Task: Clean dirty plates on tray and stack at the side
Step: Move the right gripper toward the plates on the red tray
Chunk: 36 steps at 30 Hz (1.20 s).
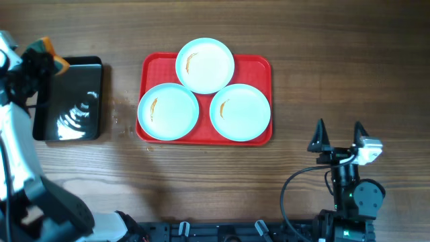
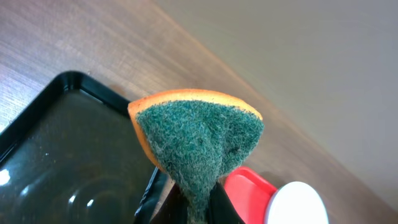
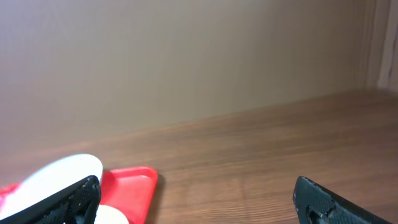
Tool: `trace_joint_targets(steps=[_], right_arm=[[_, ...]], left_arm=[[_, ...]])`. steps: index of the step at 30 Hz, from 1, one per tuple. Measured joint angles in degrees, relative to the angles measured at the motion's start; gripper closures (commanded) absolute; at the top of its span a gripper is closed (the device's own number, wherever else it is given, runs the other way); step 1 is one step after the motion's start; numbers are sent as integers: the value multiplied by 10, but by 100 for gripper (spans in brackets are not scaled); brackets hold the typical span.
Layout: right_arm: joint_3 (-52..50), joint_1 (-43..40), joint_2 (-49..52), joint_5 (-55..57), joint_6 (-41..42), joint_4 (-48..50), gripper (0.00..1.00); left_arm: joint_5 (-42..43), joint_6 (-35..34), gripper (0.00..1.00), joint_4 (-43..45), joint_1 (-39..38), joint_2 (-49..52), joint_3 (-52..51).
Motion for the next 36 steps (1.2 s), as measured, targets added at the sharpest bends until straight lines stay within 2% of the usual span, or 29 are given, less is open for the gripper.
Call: trace_joint_targets(steps=[6,9,13,16,19,22,24,29,33,36], right_arm=[[0,0,0,14,114,63,0],[0,0,0,14,222,128,0],[0,0,1,-5,300,206,0],[1,0,1,-32,318,250,0],[15,0,10,-63,307,252,0],[88,0,65,-121,256,243,0],[151,0,108,-159,217,183,0],[380,-1,319,-293,111,-24,0],[560,27,480,-351,29,-212,0],[646,86,562,-349,-37,-298,1]], left_arm=[[-33,0,96,5,-12,152,-33],[-1,-10,96,-7,9,153,-39],[73,-17,96,-3,55,86,-31],[99,-19,96,6,84,0,-16],[96,-19,96,7,87,-61,0],[71,-19,96,18,63,-52,-6],[56,-19,96,33,47,-13,-20],[21,-23,96,11,26,109,-51],[16,-28,96,-7,26,104,-62],[34,-30,96,-6,27,58,-61]])
